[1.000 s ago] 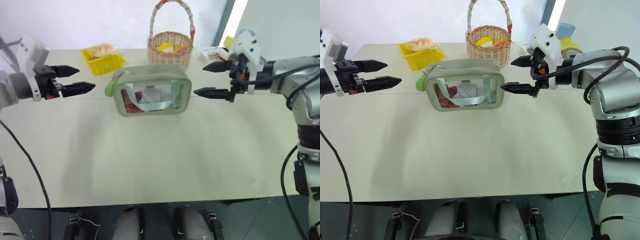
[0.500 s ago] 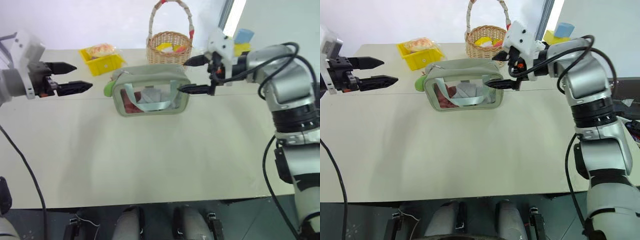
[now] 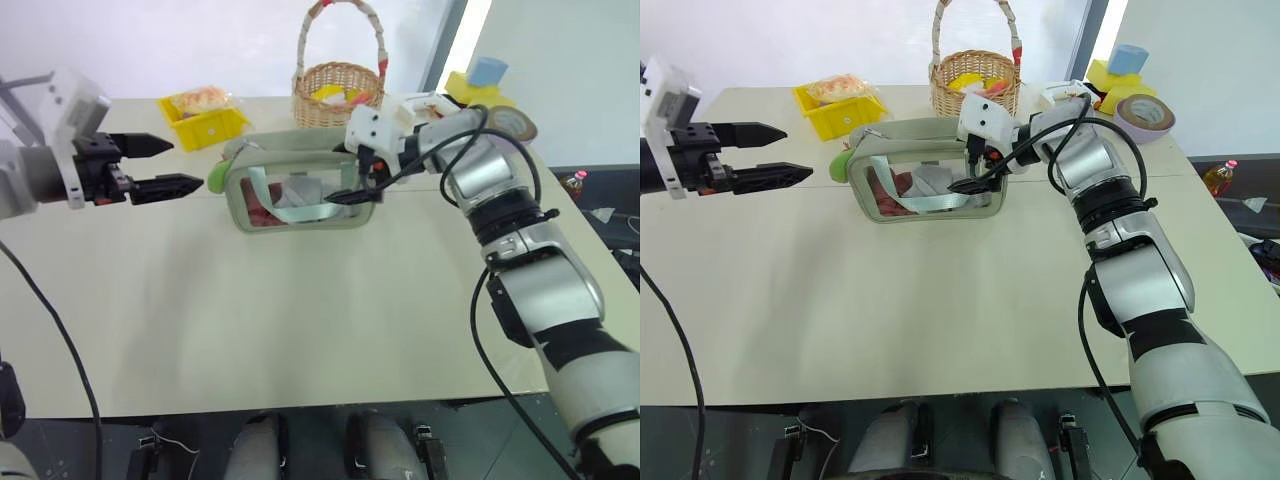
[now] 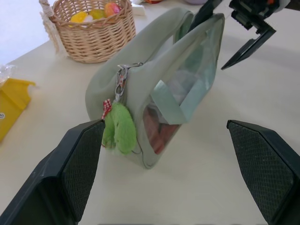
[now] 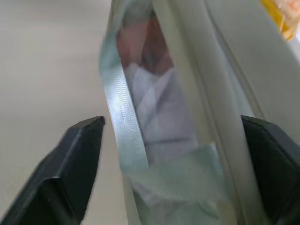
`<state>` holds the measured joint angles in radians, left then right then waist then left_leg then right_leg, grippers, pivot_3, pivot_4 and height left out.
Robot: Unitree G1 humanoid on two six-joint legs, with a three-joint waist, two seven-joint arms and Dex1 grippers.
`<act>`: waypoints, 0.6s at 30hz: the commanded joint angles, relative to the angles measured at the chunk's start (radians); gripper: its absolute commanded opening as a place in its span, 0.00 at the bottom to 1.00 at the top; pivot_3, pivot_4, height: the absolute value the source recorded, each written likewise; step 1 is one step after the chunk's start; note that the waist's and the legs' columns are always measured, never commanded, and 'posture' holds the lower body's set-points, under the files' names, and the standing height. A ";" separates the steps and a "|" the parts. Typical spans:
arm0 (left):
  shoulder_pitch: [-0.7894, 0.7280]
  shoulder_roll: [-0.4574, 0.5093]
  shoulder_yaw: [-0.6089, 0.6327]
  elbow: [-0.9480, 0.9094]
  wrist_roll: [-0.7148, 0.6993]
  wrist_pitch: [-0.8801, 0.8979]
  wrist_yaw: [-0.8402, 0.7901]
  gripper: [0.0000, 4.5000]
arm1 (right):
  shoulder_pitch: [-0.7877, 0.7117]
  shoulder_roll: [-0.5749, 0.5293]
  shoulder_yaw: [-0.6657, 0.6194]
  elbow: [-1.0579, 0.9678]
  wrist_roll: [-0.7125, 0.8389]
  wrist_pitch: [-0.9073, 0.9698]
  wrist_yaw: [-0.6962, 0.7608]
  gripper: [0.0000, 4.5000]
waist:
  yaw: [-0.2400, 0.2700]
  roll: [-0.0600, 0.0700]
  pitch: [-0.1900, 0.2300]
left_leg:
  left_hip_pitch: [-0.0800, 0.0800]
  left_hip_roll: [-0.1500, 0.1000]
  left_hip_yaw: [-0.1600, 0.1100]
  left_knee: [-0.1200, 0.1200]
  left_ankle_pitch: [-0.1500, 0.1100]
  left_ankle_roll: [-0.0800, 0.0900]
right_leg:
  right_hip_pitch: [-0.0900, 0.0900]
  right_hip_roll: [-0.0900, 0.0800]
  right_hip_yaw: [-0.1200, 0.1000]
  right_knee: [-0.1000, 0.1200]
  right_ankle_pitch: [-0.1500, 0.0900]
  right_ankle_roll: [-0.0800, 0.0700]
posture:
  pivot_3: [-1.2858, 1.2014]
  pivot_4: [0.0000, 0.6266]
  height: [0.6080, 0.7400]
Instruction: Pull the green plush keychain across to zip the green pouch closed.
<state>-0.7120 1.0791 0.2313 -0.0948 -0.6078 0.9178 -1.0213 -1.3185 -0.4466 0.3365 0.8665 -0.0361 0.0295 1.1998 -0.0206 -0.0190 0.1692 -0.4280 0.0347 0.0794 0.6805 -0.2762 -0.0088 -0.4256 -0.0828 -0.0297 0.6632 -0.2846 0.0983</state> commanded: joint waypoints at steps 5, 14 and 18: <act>0.017 0.015 0.071 -0.033 -0.004 -0.009 0.065 1.00 | -0.029 -0.031 -0.041 -0.133 0.021 0.031 0.118 0.02 | 0.000 0.000 0.000 | 0.000 0.000 0.000 0.000 0.000 0.000 | 0.000 0.000 0.000 0.000 0.000 0.000 | 0.52 0.24 0.99; 0.030 -0.006 0.081 -0.032 -0.020 -0.023 0.104 1.00 | 0.131 -0.128 -0.044 -0.553 0.057 0.272 0.195 0.01 | 0.005 0.000 0.000 | 0.000 0.000 0.000 0.000 0.000 0.000 | 0.000 0.000 0.000 0.000 0.000 0.000 | 0.52 0.24 0.99; 0.008 -0.021 0.058 -0.019 -0.017 -0.038 0.103 1.00 | 0.186 -0.132 -0.041 -0.658 0.060 0.381 0.169 0.01 | 0.002 0.000 0.000 | 0.000 0.000 0.000 0.000 0.000 0.000 | 0.000 0.000 0.000 0.001 0.000 0.000 | 0.52 0.24 0.99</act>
<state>-0.6777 1.0540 0.2788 -0.1076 -0.6226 0.9039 -0.9190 -1.1271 -0.5725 0.3126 0.2765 0.0030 0.3741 1.3762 -0.0186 -0.0188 0.1695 -0.4278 0.0350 0.0796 0.6808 -0.2762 -0.0089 -0.4256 -0.0828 -0.0298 0.6637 -0.2846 0.0982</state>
